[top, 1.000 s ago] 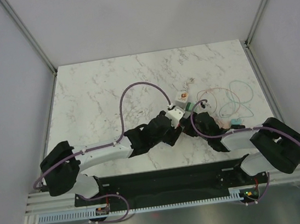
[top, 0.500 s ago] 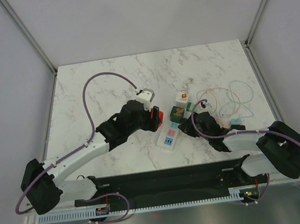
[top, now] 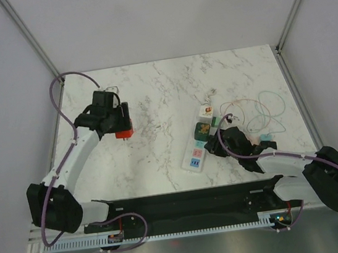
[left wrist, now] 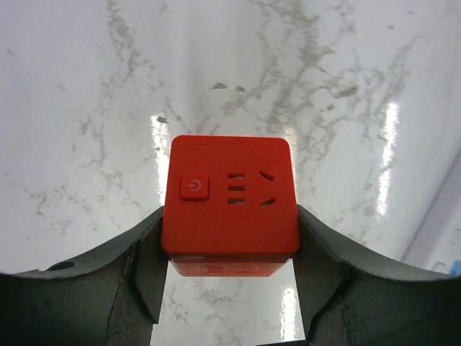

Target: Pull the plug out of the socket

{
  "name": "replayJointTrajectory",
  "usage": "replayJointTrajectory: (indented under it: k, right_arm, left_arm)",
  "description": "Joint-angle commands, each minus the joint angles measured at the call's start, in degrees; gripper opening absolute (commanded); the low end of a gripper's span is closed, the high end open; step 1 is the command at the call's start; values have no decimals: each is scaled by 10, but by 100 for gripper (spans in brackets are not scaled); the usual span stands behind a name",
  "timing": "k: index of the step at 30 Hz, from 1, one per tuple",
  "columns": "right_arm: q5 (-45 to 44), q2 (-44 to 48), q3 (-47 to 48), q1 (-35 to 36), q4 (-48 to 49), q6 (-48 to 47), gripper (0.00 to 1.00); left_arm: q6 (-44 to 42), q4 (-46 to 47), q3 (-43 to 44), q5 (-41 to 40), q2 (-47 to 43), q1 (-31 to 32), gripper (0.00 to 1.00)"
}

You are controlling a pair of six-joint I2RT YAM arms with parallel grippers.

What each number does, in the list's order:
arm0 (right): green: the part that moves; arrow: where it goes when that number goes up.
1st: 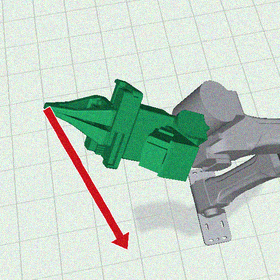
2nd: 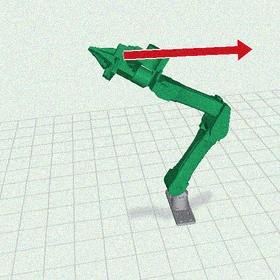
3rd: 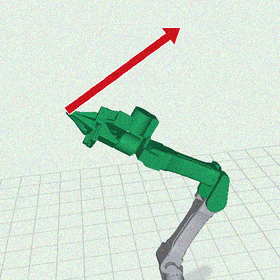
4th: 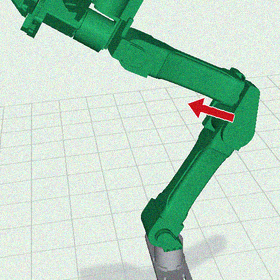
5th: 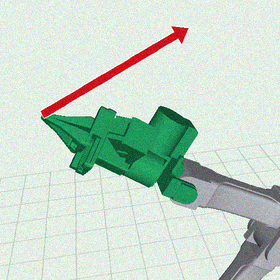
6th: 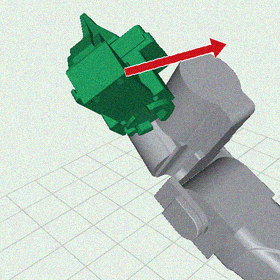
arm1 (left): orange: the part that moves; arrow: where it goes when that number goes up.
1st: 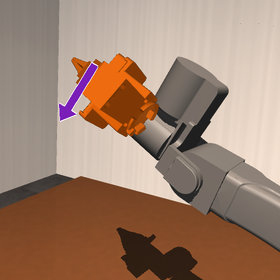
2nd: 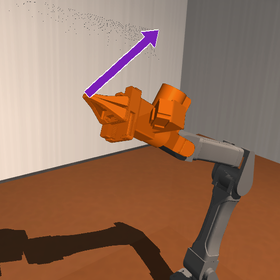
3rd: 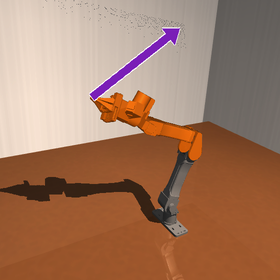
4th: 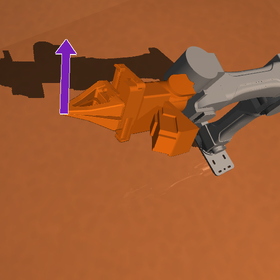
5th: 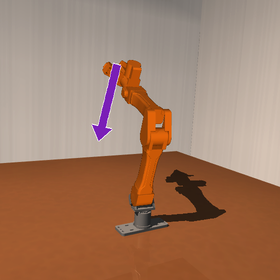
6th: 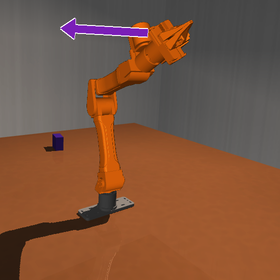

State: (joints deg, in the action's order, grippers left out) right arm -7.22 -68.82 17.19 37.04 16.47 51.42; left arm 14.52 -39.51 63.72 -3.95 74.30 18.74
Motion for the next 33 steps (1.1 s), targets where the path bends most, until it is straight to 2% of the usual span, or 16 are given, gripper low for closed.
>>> replayJointTrajectory:
  k: [1, 2, 4, 10, 13, 19, 25, 26, 29, 31, 33]
  right_arm:
    - [23, 2, 23, 7, -52, -41, 39]
    - [33, -4, 41, 9, -63, -47, 40]
    - [45, -8, 60, 13, -73, -58, 42]
    - [48, 11, 53, 17, -78, -62, 45]
    - [37, 25, 45, 16, -84, -60, 45]
    - [24, 90, 28, 16, -94, -49, 48]
    - [8, 106, 35, 16, -130, -59, 53]
    - [2, 106, 36, 16, -134, -60, 53]
    - [0, 104, 36, 16, -137, -62, 54]
    - [0, 99, 35, 16, -137, -62, 54]
    - [3, 97, 34, 16, -135, -62, 54]
  left_arm:
    - [-66, -28, 43, 37, 69, -71, 2]
    - [-81, -28, 63, 64, 86, -99, 2]
    - [-108, -47, 112, 65, 144, -114, 2]
    - [-166, -104, 221, 17, 258, -125, 2]
    - [-158, -113, 242, 58, 295, -141, 2]
    - [-164, -123, 250, 47, 344, -145, 2]
    - [-160, -129, 259, 49, 385, -157, 3]
    - [-160, -129, 260, 49, 389, -157, 20]
    - [-154, -127, 256, 42, 386, -157, 50]
    - [-151, -124, 252, 41, 375, -157, 57]
    - [-151, -121, 251, 19, 367, -157, 68]
